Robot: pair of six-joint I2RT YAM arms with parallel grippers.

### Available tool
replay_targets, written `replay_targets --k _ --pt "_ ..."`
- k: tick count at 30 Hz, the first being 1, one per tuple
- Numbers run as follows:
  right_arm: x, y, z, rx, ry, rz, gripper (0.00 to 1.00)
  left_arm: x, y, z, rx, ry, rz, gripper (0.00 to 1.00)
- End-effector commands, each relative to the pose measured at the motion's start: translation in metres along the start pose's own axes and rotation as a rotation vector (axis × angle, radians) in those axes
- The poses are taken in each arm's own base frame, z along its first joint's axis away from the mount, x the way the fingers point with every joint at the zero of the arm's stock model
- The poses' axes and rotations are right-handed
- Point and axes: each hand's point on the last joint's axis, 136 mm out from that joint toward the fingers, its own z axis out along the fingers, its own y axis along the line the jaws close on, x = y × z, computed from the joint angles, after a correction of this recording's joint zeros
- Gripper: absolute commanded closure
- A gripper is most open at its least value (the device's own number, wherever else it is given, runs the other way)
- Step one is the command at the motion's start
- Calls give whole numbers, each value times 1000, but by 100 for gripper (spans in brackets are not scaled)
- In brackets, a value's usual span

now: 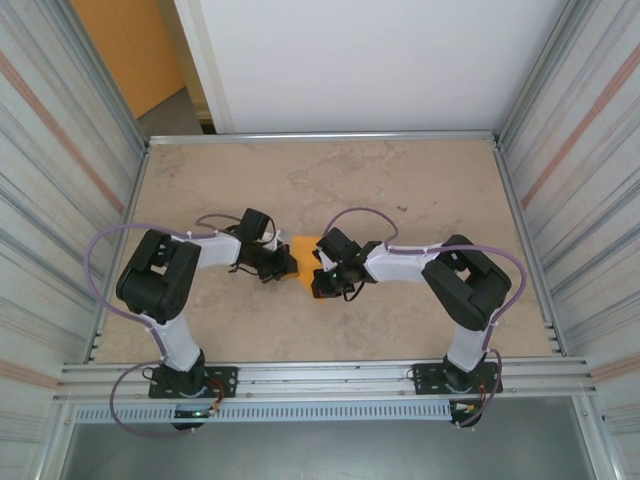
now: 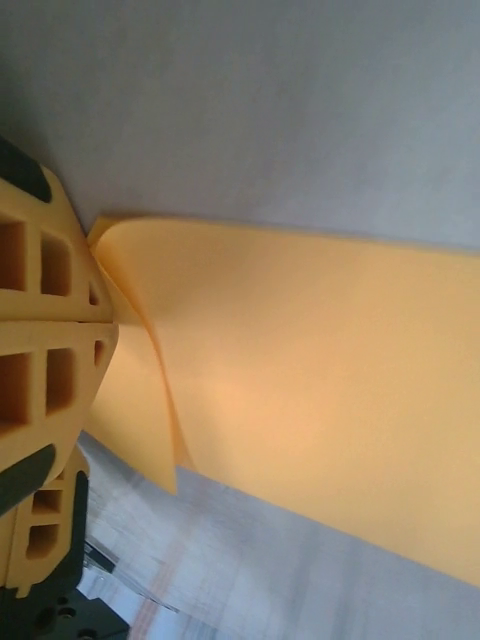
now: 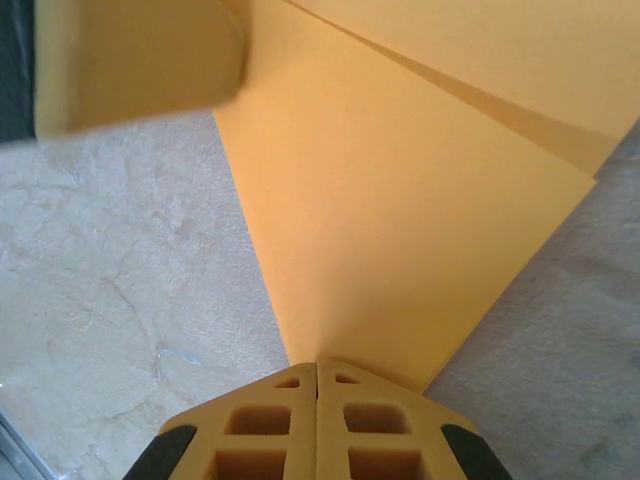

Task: Fold a paper plane with a square sheet of paper (pick it up from the middle)
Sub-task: Third fold the triangle at the center of the table.

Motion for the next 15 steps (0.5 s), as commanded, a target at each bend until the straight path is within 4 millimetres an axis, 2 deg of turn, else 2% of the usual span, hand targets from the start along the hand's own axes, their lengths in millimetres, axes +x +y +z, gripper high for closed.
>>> replay_targets --k 1,5,12,15 --pt "65 -66 13 256 204 103 100 -34 49 -13 -162 -115 -57 97" --pt "60 -63 12 246 198 91 100 -45 48 -28 -143 -154 -73 96" --pt "51 -59 8 223 185 62 100 -55 7 -59 -58 -231 -6 95" --pt "48 -57 5 208 185 40 100 -50 -16 -63 21 -233 32 95"
